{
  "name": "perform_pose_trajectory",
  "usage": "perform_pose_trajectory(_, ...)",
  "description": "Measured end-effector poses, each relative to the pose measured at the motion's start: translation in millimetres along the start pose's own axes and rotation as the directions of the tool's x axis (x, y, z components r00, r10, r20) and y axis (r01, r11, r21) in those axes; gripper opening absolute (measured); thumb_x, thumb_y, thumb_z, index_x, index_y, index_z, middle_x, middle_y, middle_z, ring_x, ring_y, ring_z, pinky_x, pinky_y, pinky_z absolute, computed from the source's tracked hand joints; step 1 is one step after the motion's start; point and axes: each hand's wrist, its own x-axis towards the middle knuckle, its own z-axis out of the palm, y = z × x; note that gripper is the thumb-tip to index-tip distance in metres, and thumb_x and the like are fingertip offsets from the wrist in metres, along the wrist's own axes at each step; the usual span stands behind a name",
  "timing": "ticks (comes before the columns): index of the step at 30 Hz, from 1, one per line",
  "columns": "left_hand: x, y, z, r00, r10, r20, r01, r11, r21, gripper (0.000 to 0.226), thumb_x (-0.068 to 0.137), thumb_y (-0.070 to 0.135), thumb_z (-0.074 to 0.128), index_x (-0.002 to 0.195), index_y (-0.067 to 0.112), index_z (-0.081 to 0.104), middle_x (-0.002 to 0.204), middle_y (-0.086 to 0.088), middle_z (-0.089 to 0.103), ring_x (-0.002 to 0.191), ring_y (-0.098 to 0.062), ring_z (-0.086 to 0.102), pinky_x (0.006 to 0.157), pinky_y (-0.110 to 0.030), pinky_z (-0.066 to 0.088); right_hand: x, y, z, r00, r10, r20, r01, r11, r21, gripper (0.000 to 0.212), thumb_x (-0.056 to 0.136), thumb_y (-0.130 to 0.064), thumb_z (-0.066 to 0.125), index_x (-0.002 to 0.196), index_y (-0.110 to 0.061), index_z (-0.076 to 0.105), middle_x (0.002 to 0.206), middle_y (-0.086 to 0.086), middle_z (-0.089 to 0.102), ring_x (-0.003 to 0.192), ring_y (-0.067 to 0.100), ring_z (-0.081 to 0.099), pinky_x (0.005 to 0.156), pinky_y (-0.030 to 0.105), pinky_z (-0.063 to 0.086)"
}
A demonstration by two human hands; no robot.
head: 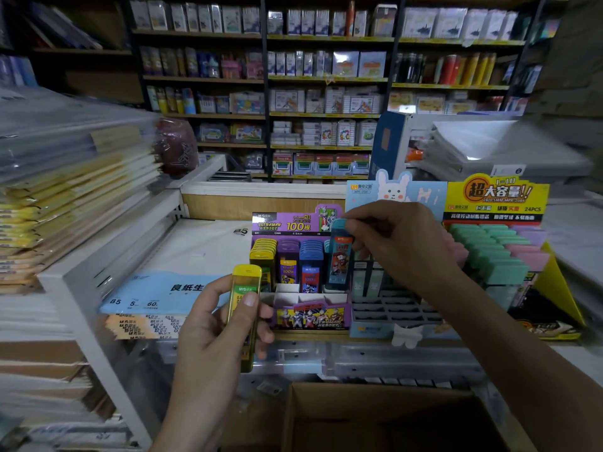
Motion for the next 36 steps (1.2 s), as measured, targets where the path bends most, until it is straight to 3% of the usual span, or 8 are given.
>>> perform_pose_trajectory(8, 1.9, -0.8, 0.4, 1.0, -0.015, 0.009, 0.015, 1.0, -0.02, 0.017, 0.094, 0.027, 0.067, 0.11, 0.026, 0.072, 0.083, -0.016, 0.071, 0.06, -0.022, 0.062, 0.047, -0.029, 0.047, -3.6, 4.7, 10.9, 0.996, -0.031, 0.078, 0.046, 0.977, -0.209, 0.011, 0.09, -0.018, 0.073, 0.1, -0.018, 0.078, 0.083, -0.017, 0.066, 0.081, -0.024, 0.056, 0.068, -0.004, 0.04)
perform_pose_trajectory(12, 1.8, 0.3, -0.2, 0.999, -0.035, 0.023, 0.036, 0.998, -0.055, 0.028, 0.086, 0.014, 0.06, 0.109, 0.024, 0.073, 0.087, -0.02, 0.072, 0.061, -0.024, 0.061, 0.048, -0.028, 0.047, -3.0, 6.4, 14.3, 0.992, 0.019, 0.129, 0.003, 0.985, -0.171, 0.012, 0.091, -0.014, 0.071, 0.1, -0.021, 0.074, 0.079, -0.019, 0.065, 0.075, -0.015, 0.059, 0.064, 0.001, 0.044)
perform_pose_trajectory(16, 1.2, 2.6, -1.2, 0.998, -0.044, 0.053, 0.047, 0.998, -0.049, 0.032, 0.083, 0.007, 0.067, 0.11, 0.023, 0.073, 0.092, -0.02, 0.075, 0.064, -0.026, 0.064, 0.049, -0.028, 0.049, -6.1, 8.0, 19.5, 0.986, 0.006, 0.165, 0.045, 0.951, -0.304, 0.006, 0.093, -0.016, 0.067, 0.091, -0.019, 0.071, 0.076, -0.018, 0.061, 0.071, -0.008, 0.058, 0.062, 0.01, 0.044)
perform_pose_trajectory(21, 0.7, 3.7, -2.1, 0.998, -0.025, 0.054, 0.026, 1.0, -0.007, 0.016, 0.088, 0.022, 0.068, 0.103, 0.026, 0.071, 0.1, -0.018, 0.078, 0.074, -0.027, 0.073, 0.058, -0.029, 0.058, -7.3, 4.9, 18.8, 0.985, -0.095, 0.142, 0.142, 0.917, -0.374, 0.007, 0.092, -0.019, 0.07, 0.095, -0.016, 0.076, 0.093, -0.005, 0.058, 0.075, 0.005, 0.055, 0.068, 0.026, 0.051)
perform_pose_trajectory(25, -1.1, 7.7, -4.0, 0.999, 0.002, 0.05, -0.005, 0.999, 0.054, 0.024, 0.09, 0.024, 0.072, 0.114, 0.025, 0.073, 0.096, -0.016, 0.077, 0.081, -0.031, 0.075, 0.065, -0.031, 0.061, -9.0, 2.4, 14.7, 0.981, -0.105, 0.165, 0.165, 0.897, -0.409, 0.014, 0.094, -0.021, 0.068, 0.102, -0.015, 0.077, 0.098, 0.002, 0.062, 0.082, 0.014, 0.059, 0.071, 0.029, 0.052)
perform_pose_trajectory(29, 3.0, 19.7, -7.0, 0.998, 0.056, 0.02, -0.058, 0.99, 0.129, 0.026, 0.085, 0.021, 0.072, 0.11, 0.028, 0.076, 0.085, -0.016, 0.076, 0.067, -0.024, 0.073, 0.06, -0.026, 0.06, -18.8, 3.7, 2.5, 0.988, -0.153, 0.015, 0.149, 0.928, -0.343, 0.008, 0.092, -0.015, 0.069, 0.098, -0.014, 0.075, 0.091, -0.003, 0.066, 0.075, 0.008, 0.059, 0.066, 0.016, 0.047)
perform_pose_trajectory(33, 11.2, 34.7, -13.1, 0.993, 0.105, -0.054, -0.095, 0.982, 0.164, 0.025, 0.075, 0.014, 0.079, 0.097, 0.015, 0.066, 0.081, -0.014, 0.076, 0.057, -0.019, 0.069, 0.052, -0.022, 0.056, -28.9, 13.7, -9.4, 0.983, -0.164, -0.088, 0.124, 0.93, -0.347, 0.006, 0.091, -0.009, 0.07, 0.094, -0.011, 0.074, 0.09, -0.002, 0.066, 0.078, 0.014, 0.061, 0.07, 0.026, 0.052)
perform_pose_trajectory(36, 20.2, 43.4, -20.3, 0.982, 0.179, -0.06, -0.152, 0.937, 0.316, 0.026, 0.072, 0.023, 0.082, 0.091, 0.025, 0.065, 0.073, -0.005, 0.074, 0.057, -0.014, 0.067, 0.048, -0.02, 0.051, -33.6, 22.3, -10.0, 0.98, -0.187, -0.072, 0.143, 0.903, -0.406, 0.011, 0.09, -0.006, 0.07, 0.1, -0.005, 0.076, 0.097, 0.007, 0.07, 0.089, 0.026, 0.061, 0.079, 0.041, 0.054)
